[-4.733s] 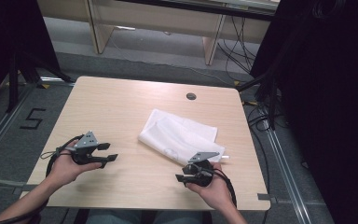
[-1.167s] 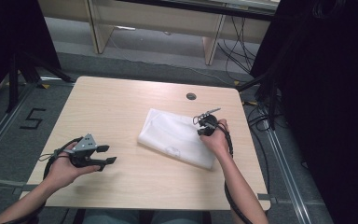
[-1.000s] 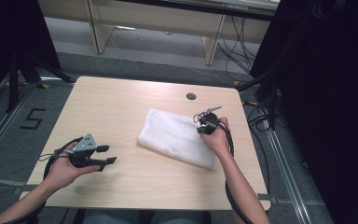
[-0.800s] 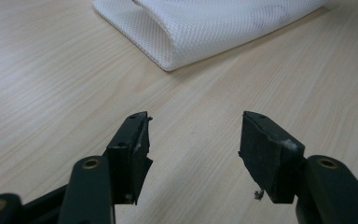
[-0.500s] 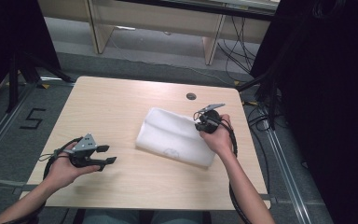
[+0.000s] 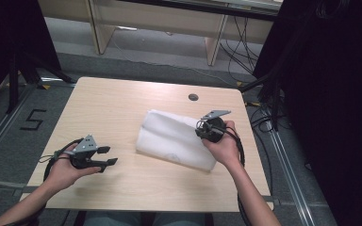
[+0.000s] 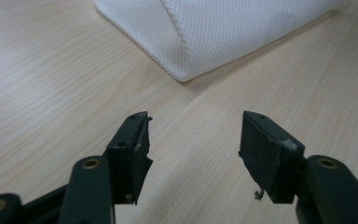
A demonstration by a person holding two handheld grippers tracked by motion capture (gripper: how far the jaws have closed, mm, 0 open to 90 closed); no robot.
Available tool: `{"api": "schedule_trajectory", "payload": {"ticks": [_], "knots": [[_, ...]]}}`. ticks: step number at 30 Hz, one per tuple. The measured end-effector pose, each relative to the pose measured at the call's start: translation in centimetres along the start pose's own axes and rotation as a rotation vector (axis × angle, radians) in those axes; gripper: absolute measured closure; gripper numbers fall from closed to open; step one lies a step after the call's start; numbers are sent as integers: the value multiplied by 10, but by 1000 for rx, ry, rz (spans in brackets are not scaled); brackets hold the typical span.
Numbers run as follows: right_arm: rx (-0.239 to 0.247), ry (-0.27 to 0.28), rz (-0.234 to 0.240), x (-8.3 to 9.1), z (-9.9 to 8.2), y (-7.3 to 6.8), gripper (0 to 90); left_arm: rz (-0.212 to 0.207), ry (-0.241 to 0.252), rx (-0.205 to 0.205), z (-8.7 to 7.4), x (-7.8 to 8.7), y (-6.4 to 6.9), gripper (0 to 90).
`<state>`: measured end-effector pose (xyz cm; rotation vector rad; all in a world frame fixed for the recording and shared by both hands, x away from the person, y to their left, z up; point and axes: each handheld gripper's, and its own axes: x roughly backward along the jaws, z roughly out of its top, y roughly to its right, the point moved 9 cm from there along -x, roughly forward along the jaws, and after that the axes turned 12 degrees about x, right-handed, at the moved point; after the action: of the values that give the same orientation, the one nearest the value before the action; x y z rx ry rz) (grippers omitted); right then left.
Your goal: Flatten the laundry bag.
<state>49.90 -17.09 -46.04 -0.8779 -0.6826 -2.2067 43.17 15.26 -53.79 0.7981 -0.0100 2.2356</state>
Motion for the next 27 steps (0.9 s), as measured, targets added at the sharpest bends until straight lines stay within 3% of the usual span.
{"api": "schedule_trajectory", "payload": {"ticks": [2, 3, 5, 10, 11, 12, 14, 17, 18, 19, 20, 24, 25, 27], "knots": [[-13, 1, 15, 4, -1, -6, 855, -1, 0, 0, 0, 0, 0, 424], [13, 8, 21, 7, -2, -9, 853, -6, 0, -1, 0, 0, 0, 424], [6, 6, 21, 8, -2, -11, 853, -6, -1, -2, 0, 0, 0, 424], [43, 12, 35, 16, -6, -22, 851, 0, 1, -1, 0, 0, 0, 424], [53, 34, 16, 15, -6, -23, 851, 0, 0, -18, 1, 0, -1, 424], [33, 20, 30, 16, -8, -27, 851, 0, 1, -22, 1, 0, -1, 424], [53, 23, 34, 18, -10, -29, 851, 0, 1, -13, 1, 0, -1, 423], [42, 6, 57, 21, -13, -35, 851, 1, 1, -9, 0, 0, 0, 423], [54, 44, 36, 18, -11, -35, 851, 3, 2, -19, 1, 0, -1, 423], [66, 18, 60, 21, -15, -40, 851, 4, 2, -17, 1, 1, -1, 424], [39, 3, 70, 21, -17, -46, 851, 2, 2, -22, 1, 0, -1, 424], [65, 1, 92, 22, -20, -53, 850, 2, 1, -21, 1, 0, -1, 423], [91, 4, 100, 21, -21, -55, 850, 3, 1, -22, 1, 1, -1, 424], [79, -10, 110, 22, -25, -65, 851, 1, 1, -16, 1, 1, -1, 423]]}}
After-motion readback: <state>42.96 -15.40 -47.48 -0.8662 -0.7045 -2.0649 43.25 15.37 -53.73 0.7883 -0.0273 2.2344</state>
